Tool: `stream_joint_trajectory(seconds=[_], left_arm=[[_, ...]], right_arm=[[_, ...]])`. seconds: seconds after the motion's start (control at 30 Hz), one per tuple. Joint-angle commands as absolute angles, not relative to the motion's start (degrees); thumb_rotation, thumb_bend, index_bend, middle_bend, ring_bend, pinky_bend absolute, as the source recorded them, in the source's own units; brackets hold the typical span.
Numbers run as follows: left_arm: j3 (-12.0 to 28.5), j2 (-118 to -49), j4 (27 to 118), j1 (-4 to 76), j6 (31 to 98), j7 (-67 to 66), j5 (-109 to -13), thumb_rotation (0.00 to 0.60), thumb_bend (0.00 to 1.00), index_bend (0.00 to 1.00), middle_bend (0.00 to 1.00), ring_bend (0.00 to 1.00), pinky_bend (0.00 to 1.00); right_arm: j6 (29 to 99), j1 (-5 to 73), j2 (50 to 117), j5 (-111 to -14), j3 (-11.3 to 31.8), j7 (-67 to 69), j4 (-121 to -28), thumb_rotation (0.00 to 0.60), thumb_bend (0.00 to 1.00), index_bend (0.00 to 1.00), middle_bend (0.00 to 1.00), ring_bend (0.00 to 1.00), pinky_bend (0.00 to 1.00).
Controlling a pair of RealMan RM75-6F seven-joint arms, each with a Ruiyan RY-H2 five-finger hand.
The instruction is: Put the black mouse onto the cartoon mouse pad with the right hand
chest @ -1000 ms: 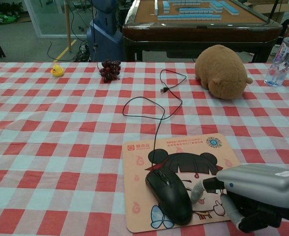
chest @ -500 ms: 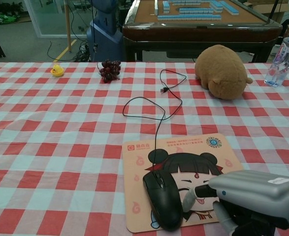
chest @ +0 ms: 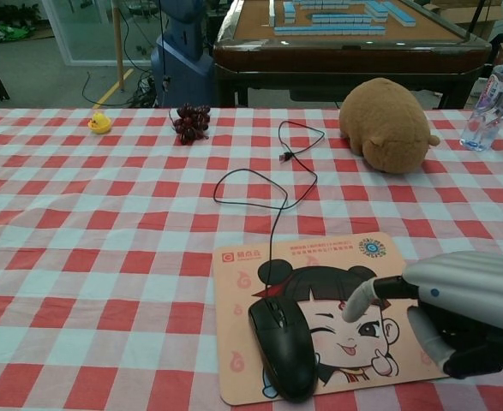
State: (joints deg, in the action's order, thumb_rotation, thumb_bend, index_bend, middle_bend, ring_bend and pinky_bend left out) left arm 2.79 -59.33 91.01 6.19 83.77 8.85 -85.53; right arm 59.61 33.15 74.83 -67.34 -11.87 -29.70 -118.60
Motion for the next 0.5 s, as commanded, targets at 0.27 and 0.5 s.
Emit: stream_joint_trajectory(seconds=[0.27,0.5], left_arm=[[2.35,-60.0,91.44,6.7,82.85,6.82,-86.02,0.6,0.22,0.29,0.44,0.38,0.55],[1.98,-60.47,92.06,7.02,82.9,5.28,-87.16,0.6,0.22,0.29,0.44,0.38,0.55]], right_arm=[[79.14,22.35,69.75,-80.16,-12.79,-35.71,-115.9,0.6,0.55,0.26,0.81,0.82,0.99],[87.17,16.32,67.59,-83.74,-12.0,-35.12,-112.09,0.6,0.36,0.26,0.56,0.52,0.79]])
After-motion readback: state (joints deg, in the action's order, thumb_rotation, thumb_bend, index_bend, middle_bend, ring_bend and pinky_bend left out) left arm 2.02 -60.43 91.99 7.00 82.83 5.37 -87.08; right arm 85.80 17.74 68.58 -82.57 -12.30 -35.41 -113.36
